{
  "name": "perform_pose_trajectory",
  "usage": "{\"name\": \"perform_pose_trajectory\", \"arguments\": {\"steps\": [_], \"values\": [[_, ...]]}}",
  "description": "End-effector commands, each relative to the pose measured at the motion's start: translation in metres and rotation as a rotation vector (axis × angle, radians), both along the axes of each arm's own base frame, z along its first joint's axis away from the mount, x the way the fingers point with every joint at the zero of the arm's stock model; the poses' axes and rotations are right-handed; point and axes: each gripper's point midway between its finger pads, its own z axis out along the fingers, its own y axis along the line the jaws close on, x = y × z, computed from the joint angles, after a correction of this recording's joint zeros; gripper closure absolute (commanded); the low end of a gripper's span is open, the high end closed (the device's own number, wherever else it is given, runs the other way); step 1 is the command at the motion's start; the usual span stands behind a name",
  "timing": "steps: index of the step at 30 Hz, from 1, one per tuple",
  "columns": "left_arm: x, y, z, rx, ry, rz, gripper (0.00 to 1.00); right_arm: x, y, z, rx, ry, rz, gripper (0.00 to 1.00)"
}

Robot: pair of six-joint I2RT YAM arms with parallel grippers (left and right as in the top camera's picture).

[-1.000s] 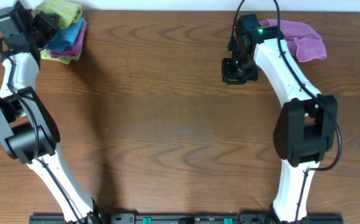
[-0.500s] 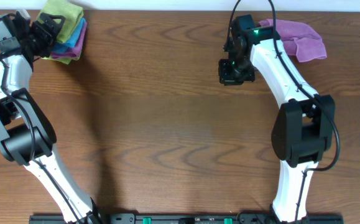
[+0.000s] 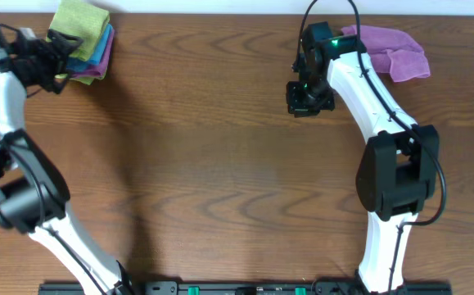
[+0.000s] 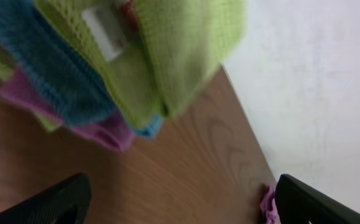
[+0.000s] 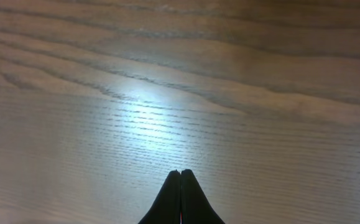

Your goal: Fold the cloth

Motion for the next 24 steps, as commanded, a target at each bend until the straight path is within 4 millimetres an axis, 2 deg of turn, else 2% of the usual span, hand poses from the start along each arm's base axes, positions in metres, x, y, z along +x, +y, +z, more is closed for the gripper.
{"name": "perform_pose_trajectory", "arguments": {"steps": [1,4,7,8,10,11,14,16,19,24], "values": [[-0.019,0.006,0.064,0.108,-0.08,0.002,0.05,0.001,0.007,0.017,0.008,-0.037,0.026,0.99],[-0.048,-0.007,0.093,0.164,-0.075,-0.046,0.05,-0.005,0.006,0.026,0.012,-0.032,0.029,0.99],[-0.087,-0.019,0.12,0.303,-0.037,-0.083,0.05,-0.008,0.005,0.052,0.022,-0.086,0.059,0.98],[-0.103,-0.025,0.129,0.353,-0.024,-0.096,0.05,-0.009,0.004,0.064,0.027,-0.114,0.07,0.86],[-0.133,-0.041,0.151,0.43,-0.031,-0.157,0.05,-0.012,0.002,0.093,0.035,-0.186,0.089,0.44],[-0.147,-0.05,0.16,0.456,-0.041,-0.188,0.05,-0.014,0.001,0.104,0.039,-0.212,0.093,0.28],[-0.188,-0.073,0.187,0.51,-0.073,-0.235,0.05,-0.029,-0.005,0.141,0.045,-0.282,0.107,0.01],[-0.217,-0.089,0.206,0.543,-0.115,-0.24,0.05,-0.049,-0.014,0.167,0.031,-0.312,0.11,0.01],[-0.252,-0.112,0.221,0.612,-0.207,-0.256,0.05,-0.078,-0.033,0.192,-0.037,-0.345,0.098,0.01],[-0.314,-0.149,0.21,0.712,-0.317,-0.277,0.05,-0.133,-0.049,0.227,-0.017,-0.488,0.086,0.01]]}}
